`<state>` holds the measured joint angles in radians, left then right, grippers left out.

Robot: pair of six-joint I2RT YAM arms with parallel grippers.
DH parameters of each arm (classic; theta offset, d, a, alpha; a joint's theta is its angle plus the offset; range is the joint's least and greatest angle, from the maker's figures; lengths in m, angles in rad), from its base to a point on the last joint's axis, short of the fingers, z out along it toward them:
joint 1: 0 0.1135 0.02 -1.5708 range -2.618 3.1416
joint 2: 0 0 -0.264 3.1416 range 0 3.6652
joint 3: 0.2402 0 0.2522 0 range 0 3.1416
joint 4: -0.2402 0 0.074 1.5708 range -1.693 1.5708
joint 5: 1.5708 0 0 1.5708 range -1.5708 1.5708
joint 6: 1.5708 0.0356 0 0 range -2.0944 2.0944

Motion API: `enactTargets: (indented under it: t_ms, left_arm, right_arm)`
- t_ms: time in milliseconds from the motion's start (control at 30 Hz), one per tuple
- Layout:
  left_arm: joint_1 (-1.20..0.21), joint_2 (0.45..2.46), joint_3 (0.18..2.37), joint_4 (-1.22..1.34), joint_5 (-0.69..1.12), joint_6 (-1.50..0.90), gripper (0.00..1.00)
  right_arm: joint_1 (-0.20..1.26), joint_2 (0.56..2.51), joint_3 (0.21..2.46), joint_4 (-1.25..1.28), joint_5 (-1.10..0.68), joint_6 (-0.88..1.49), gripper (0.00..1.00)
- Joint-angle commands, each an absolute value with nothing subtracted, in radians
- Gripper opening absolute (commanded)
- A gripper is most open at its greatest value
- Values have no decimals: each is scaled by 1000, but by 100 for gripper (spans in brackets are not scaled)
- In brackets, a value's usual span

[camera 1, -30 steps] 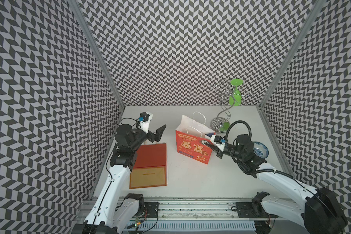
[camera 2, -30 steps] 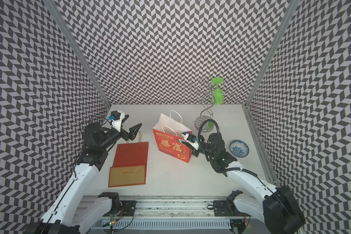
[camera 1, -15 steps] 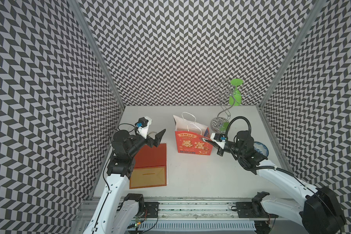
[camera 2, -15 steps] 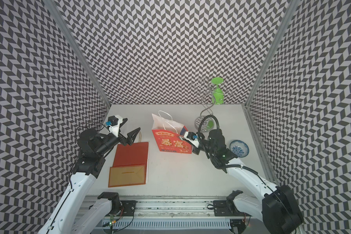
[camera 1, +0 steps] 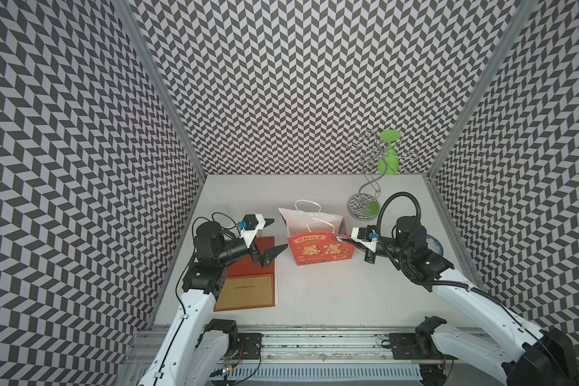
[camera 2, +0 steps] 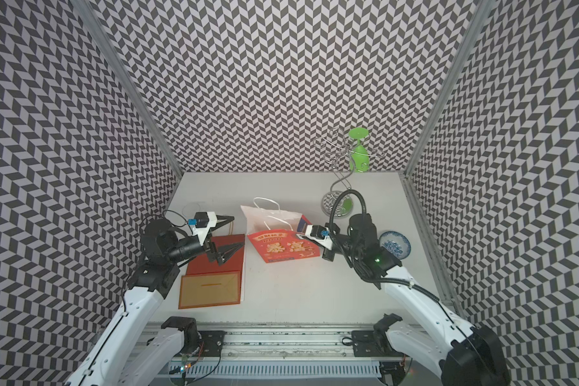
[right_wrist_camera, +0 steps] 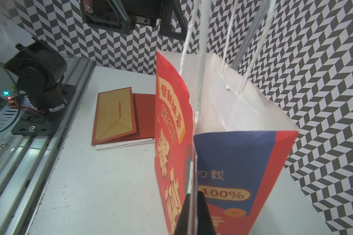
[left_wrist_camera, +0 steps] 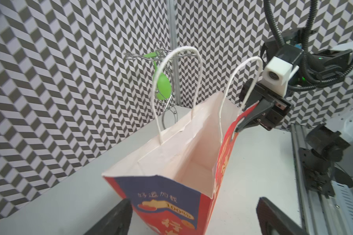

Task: Put away the paper bag
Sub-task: Press the paper bag.

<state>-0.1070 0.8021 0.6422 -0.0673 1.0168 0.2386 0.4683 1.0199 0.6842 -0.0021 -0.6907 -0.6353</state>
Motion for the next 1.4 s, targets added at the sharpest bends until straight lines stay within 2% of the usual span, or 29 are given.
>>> enactTargets:
  t_ms: [0,167,333,633,733,900,967,1100,1133,1200,1233,1300,1367]
  left_arm:
    - [-134,824,632,-111,1095,319,96]
    - [-182,866,613,-126,1077,365,92]
    - [-214,899,575,-61,1044,340,87]
    - [-255,975,550,57,1022,298,73]
    - [-278,1009,546,62,1036,310,64]
    - [-302,1041,543,75,1048,320,41]
    - [-302,1043,542,72,1043,326,38]
    - [-301,1030,544,30,1011,358,41]
    - [-301,1027,544,17,993,367,46]
    - [-299,1021,533,-5,928,377,66]
    - [-298,1019,522,-6,899,377,70]
    - [-296,1013,500,15,861,357,69]
    - [-296,1014,493,27,870,346,60]
  right_arm:
    - [465,1003,676,-7,-736,-672,0]
    - [466,1022,671,8,-744,-648,1]
    - [466,1039,646,57,-758,-617,14]
    - [465,1046,620,102,-748,-594,25]
    - [466,1040,610,120,-755,-582,25]
    - [467,1031,593,148,-765,-565,25]
    - [467,1028,588,151,-763,-563,25]
    - [467,1016,578,152,-744,-565,23]
    - [466,1012,577,152,-742,-564,23]
    - [466,1005,575,149,-736,-567,22]
    - [467,1002,575,147,-737,-569,21]
    - [466,998,575,146,-734,-571,21]
    - [466,998,571,149,-733,-569,21]
